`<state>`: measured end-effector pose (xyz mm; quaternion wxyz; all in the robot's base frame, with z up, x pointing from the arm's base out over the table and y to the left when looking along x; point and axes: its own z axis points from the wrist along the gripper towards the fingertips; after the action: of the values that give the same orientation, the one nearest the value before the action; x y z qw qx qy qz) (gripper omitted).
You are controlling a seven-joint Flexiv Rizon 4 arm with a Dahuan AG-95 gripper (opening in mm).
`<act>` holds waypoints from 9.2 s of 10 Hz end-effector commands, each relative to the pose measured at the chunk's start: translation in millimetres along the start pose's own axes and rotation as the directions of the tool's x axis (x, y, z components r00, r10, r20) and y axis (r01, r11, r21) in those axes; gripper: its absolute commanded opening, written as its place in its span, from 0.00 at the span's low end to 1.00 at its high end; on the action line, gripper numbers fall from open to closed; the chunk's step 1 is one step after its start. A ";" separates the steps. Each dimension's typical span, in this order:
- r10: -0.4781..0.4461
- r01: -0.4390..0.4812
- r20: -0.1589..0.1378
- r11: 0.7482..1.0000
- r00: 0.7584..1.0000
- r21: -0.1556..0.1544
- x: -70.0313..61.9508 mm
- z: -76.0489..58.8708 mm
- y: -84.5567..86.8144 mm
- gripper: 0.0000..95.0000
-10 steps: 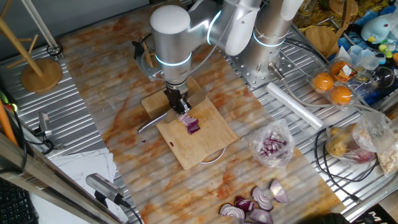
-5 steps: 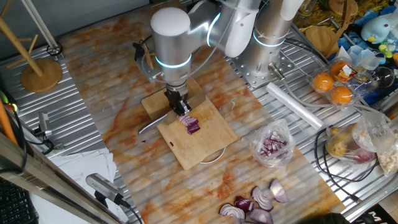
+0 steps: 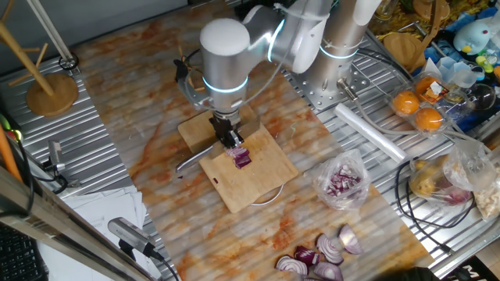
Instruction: Chop the onions
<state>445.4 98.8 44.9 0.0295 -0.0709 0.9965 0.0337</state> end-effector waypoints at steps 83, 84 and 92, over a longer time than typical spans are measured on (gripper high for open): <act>0.040 -0.040 0.014 0.999 0.999 -0.020 1.4 19.4 -12.3 0.00; 0.039 -0.039 0.022 0.999 0.999 -0.004 1.7 22.6 -10.4 0.00; 0.037 -0.038 -0.009 0.997 0.999 -0.071 -6.0 -33.0 28.2 0.00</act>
<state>444.8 127.9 80.5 0.0148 -0.0524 0.9951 0.0824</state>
